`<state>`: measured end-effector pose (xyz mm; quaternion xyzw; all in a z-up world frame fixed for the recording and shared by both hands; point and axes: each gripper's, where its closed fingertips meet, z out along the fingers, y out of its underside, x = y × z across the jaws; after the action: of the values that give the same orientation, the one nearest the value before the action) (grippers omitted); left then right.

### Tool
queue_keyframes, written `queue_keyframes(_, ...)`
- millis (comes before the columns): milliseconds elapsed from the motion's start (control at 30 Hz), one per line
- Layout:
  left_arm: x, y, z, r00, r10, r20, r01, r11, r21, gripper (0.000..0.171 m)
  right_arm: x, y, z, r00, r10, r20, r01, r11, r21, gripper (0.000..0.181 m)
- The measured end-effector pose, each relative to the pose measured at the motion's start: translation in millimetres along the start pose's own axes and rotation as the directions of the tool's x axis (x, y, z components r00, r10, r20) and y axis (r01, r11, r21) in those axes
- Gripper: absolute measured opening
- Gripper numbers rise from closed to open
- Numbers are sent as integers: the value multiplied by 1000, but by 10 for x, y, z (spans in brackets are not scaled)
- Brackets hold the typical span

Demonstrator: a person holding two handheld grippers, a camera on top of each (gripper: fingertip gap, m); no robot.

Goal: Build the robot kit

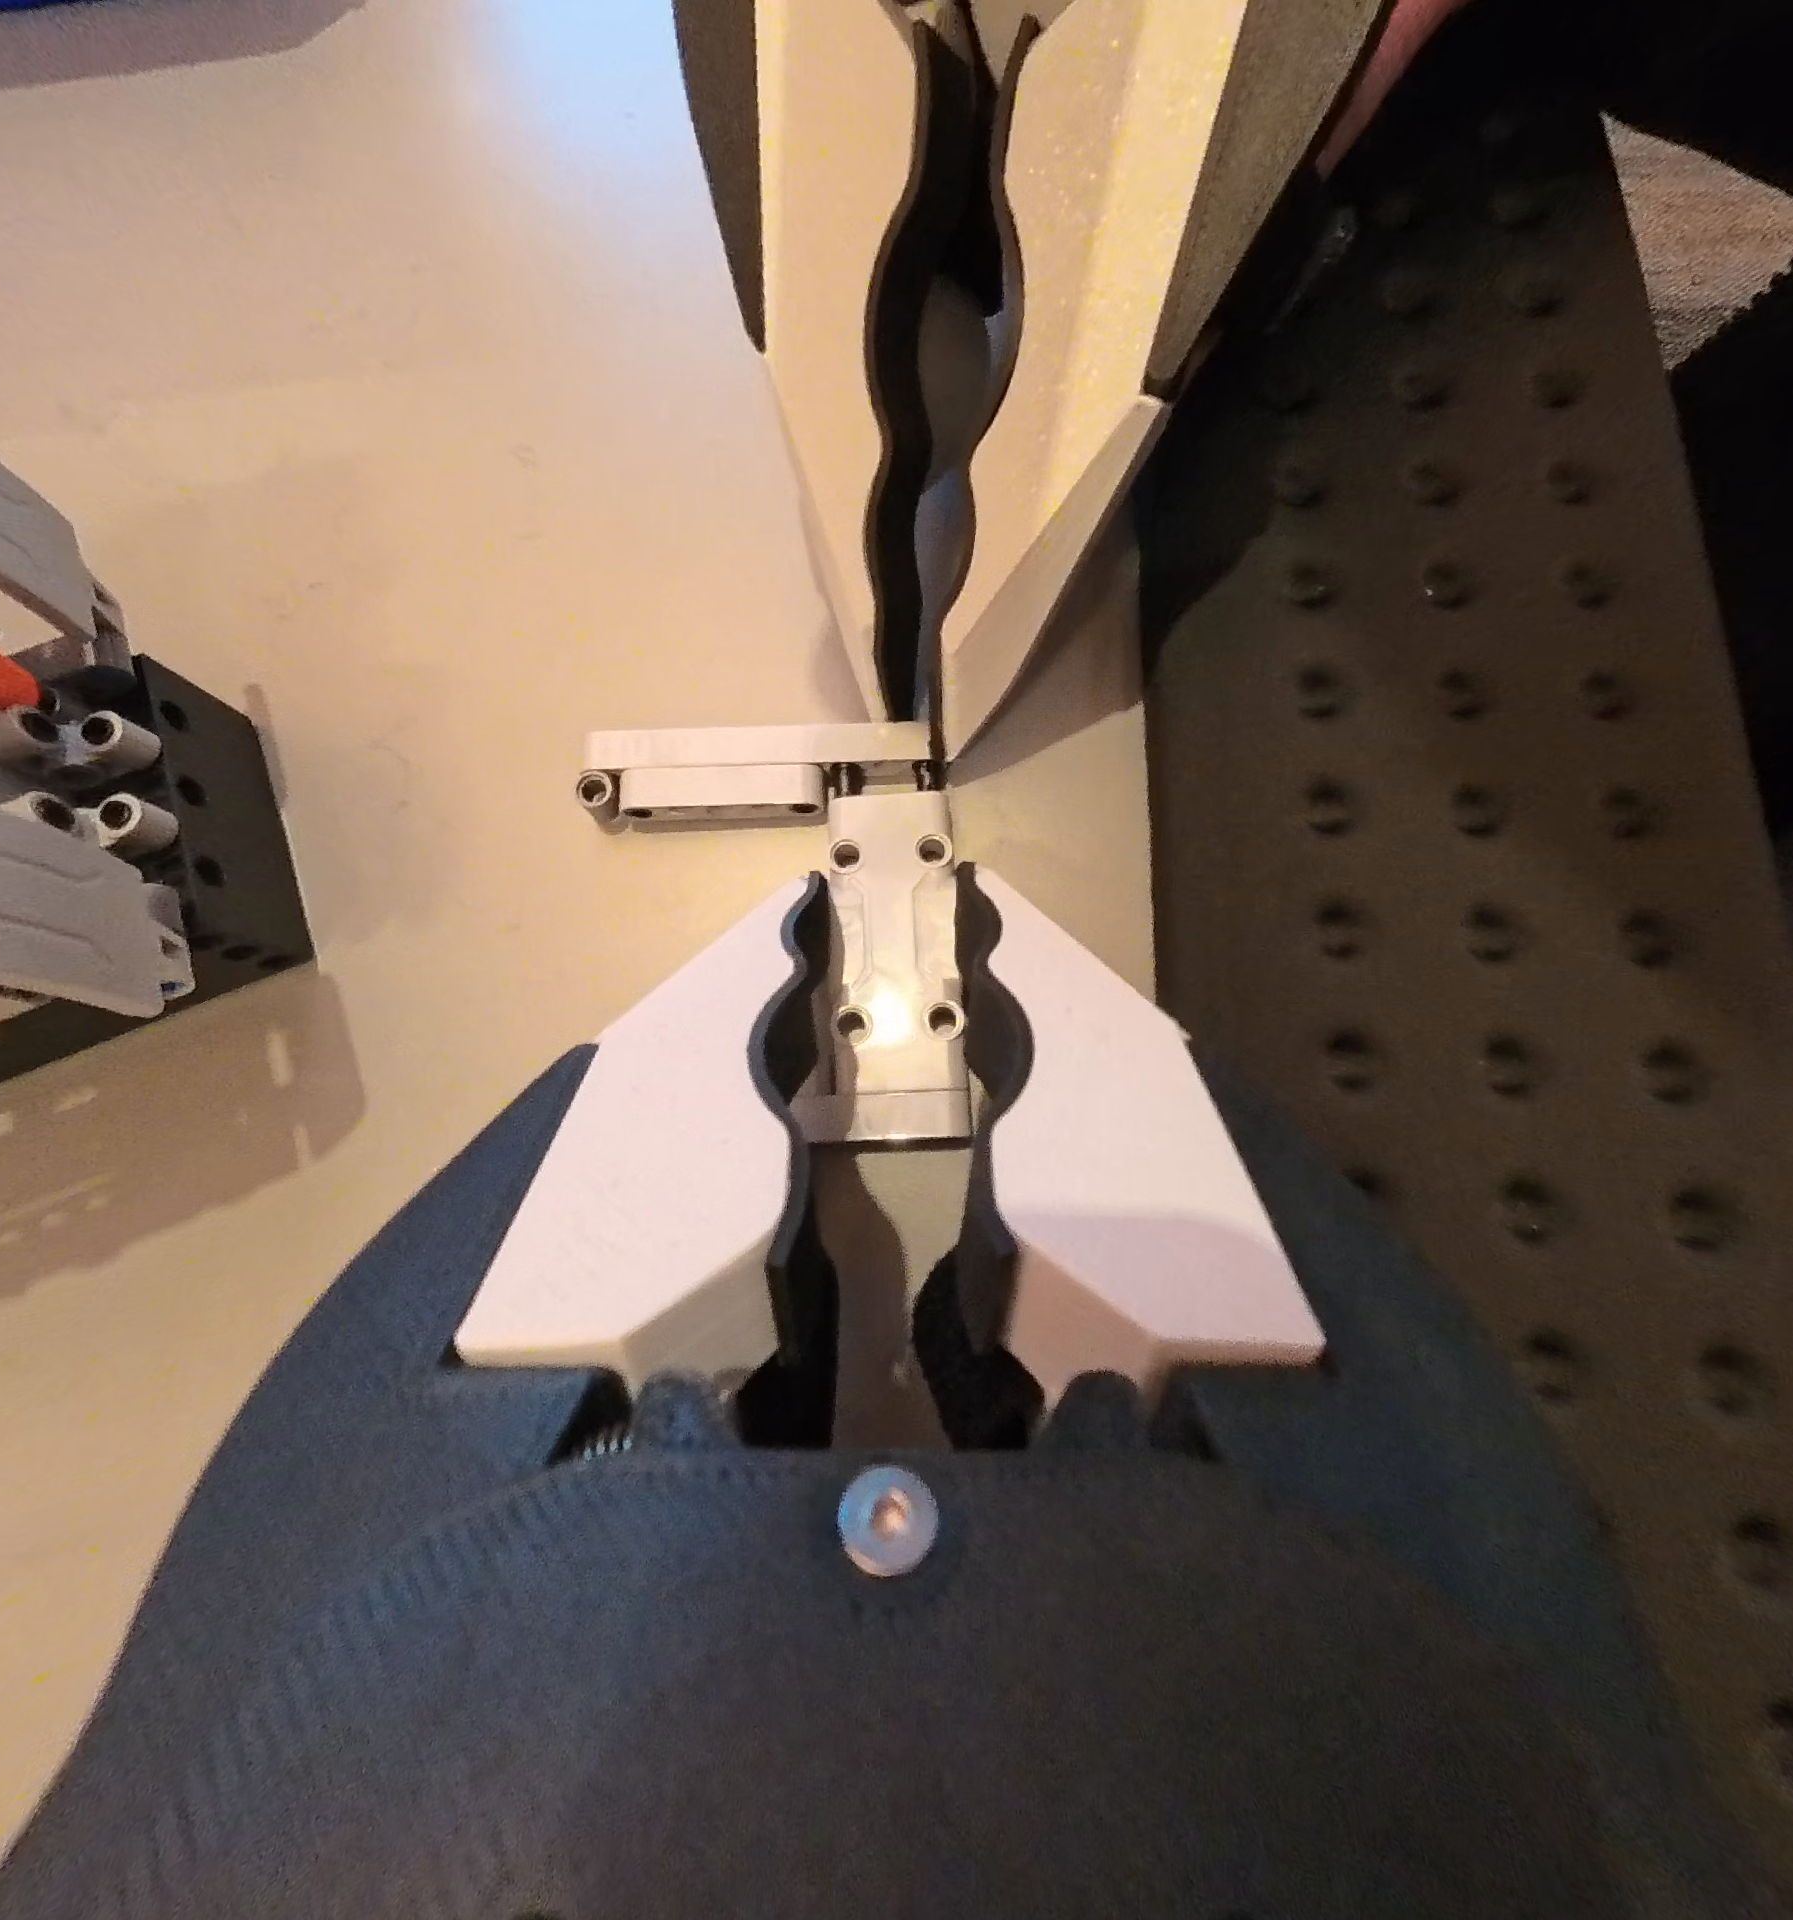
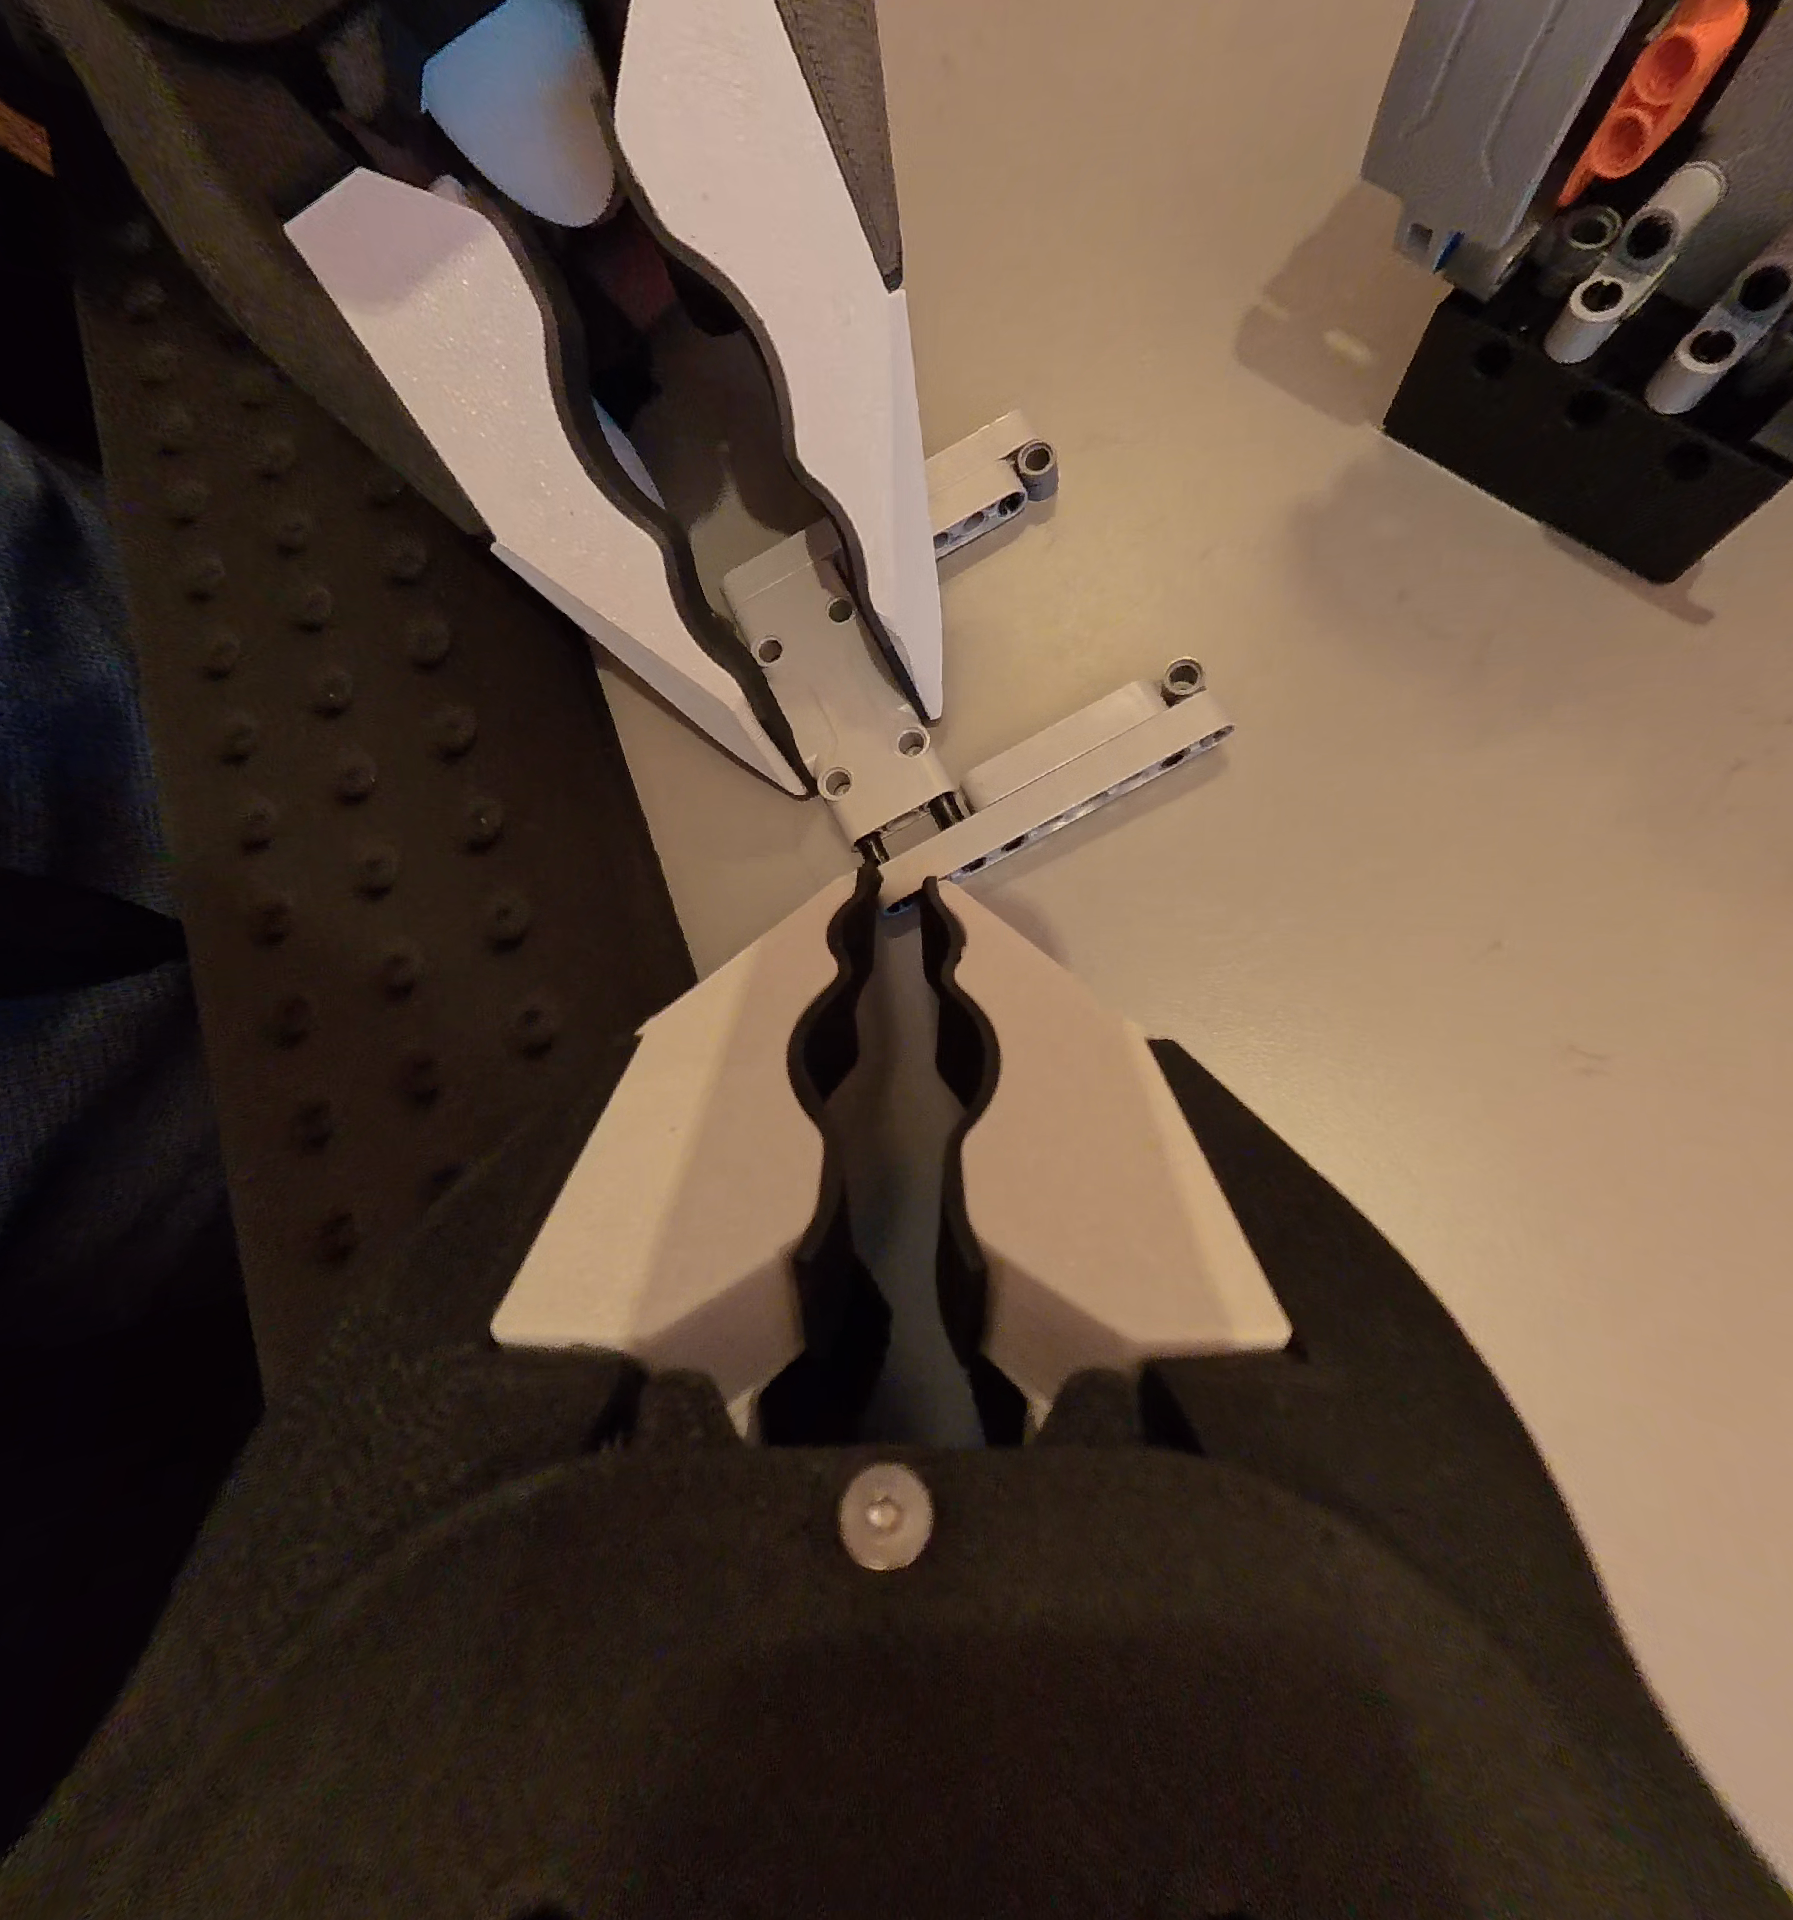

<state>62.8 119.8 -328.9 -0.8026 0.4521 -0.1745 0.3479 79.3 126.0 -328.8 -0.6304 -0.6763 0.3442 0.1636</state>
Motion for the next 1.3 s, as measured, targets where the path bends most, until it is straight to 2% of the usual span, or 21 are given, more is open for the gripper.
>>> queue_keyframes(367,-12,5,13,997,28,76,-25,999,-41,21,16,-15,5,999,49,20,-49,999,12,6)
queue_keyframes(667,-21,0,9,999,34,30,-33,999,-24,20,10,-19,5,999,19,46,-20,1000,18,5)
queue_keyframes(900,-45,7,-1,995,84,51,-83,996,-32,20,14,-27,9,999,6,49,-8,1000,27,5)
queue_keyframes(1300,-91,9,-4,998,-2,58,3,1000,-26,20,76,-50,14,1000,-7,-9,8,999,43,5)
